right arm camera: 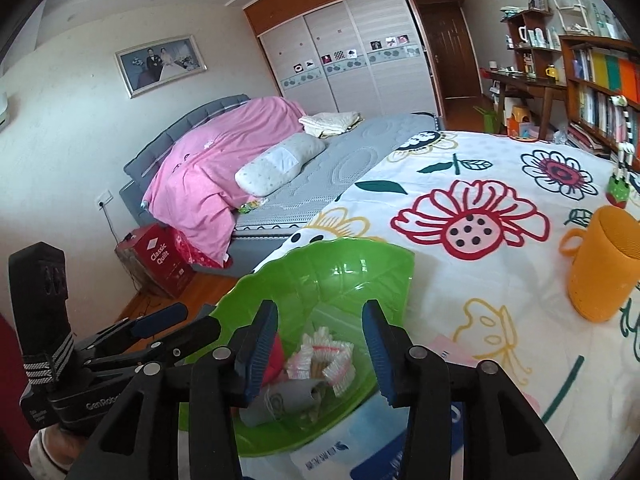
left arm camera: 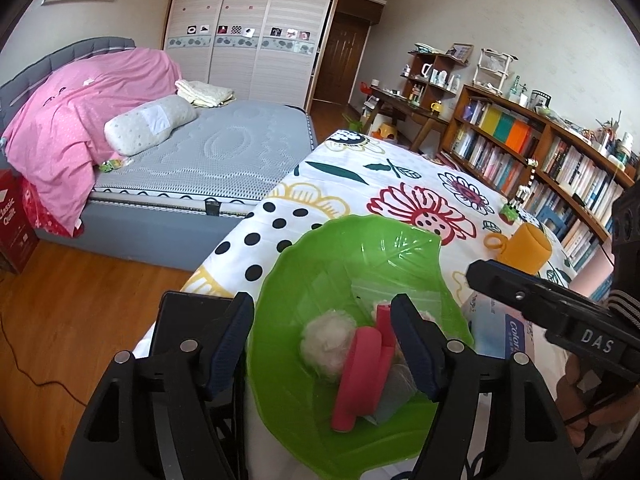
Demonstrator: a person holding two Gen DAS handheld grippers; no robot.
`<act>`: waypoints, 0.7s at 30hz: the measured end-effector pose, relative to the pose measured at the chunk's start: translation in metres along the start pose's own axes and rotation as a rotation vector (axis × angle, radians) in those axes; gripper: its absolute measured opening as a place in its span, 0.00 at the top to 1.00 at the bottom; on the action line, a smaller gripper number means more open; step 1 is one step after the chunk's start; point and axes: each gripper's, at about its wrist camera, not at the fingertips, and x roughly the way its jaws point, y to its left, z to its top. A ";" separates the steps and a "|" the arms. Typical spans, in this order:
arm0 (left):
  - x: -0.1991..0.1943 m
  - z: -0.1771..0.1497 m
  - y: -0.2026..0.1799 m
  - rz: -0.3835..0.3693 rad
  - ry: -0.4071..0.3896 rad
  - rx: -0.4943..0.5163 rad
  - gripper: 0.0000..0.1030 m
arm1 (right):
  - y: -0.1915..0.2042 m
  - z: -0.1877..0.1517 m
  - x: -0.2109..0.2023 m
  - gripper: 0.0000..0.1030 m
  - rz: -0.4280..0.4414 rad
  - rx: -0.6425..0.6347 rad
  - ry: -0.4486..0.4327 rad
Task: Organize soft objects
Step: 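Lower the clear bag into the green plate and open the right gripper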
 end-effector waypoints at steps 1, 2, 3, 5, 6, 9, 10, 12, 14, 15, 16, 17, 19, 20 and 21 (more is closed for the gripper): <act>0.000 0.000 0.000 0.000 0.000 0.002 0.30 | -0.001 -0.001 -0.002 0.54 -0.004 0.004 -0.003; 0.001 0.000 -0.001 -0.001 0.003 0.003 0.30 | -0.003 -0.002 -0.004 0.54 -0.007 0.009 -0.003; 0.001 -0.001 -0.001 -0.001 0.003 0.003 0.30 | -0.004 -0.004 -0.007 0.54 -0.010 0.014 -0.005; 0.001 -0.001 -0.004 -0.004 0.006 0.008 0.30 | -0.007 -0.007 -0.010 0.54 -0.021 0.021 -0.006; 0.002 -0.001 -0.006 -0.006 0.006 0.009 0.30 | -0.009 -0.009 -0.012 0.54 -0.028 0.025 -0.006; 0.003 -0.002 -0.012 -0.014 0.010 0.015 0.30 | -0.017 -0.014 -0.020 0.51 -0.053 0.038 -0.012; 0.003 -0.002 -0.014 -0.017 0.012 0.017 0.30 | -0.019 -0.016 -0.023 0.50 -0.062 0.045 -0.017; 0.004 -0.002 -0.020 -0.029 0.016 0.024 0.30 | -0.025 -0.019 -0.030 0.49 -0.087 0.054 -0.030; 0.006 -0.003 -0.027 -0.039 0.020 0.035 0.30 | -0.032 -0.024 -0.038 0.48 -0.117 0.060 -0.042; 0.007 -0.003 -0.030 -0.043 0.023 0.040 0.30 | -0.035 -0.026 -0.041 0.48 -0.127 0.065 -0.045; 0.007 -0.003 -0.034 -0.049 0.026 0.046 0.30 | -0.040 -0.029 -0.045 0.47 -0.142 0.077 -0.048; 0.008 -0.003 -0.039 -0.055 0.028 0.054 0.30 | -0.045 -0.032 -0.048 0.47 -0.151 0.088 -0.049; 0.009 -0.003 -0.048 -0.067 0.031 0.069 0.30 | -0.053 -0.035 -0.053 0.47 -0.167 0.110 -0.051; 0.009 -0.003 -0.052 -0.071 0.032 0.077 0.30 | -0.058 -0.036 -0.056 0.47 -0.175 0.119 -0.054; 0.009 -0.003 -0.057 -0.076 0.033 0.084 0.30 | -0.061 -0.037 -0.059 0.47 -0.181 0.124 -0.057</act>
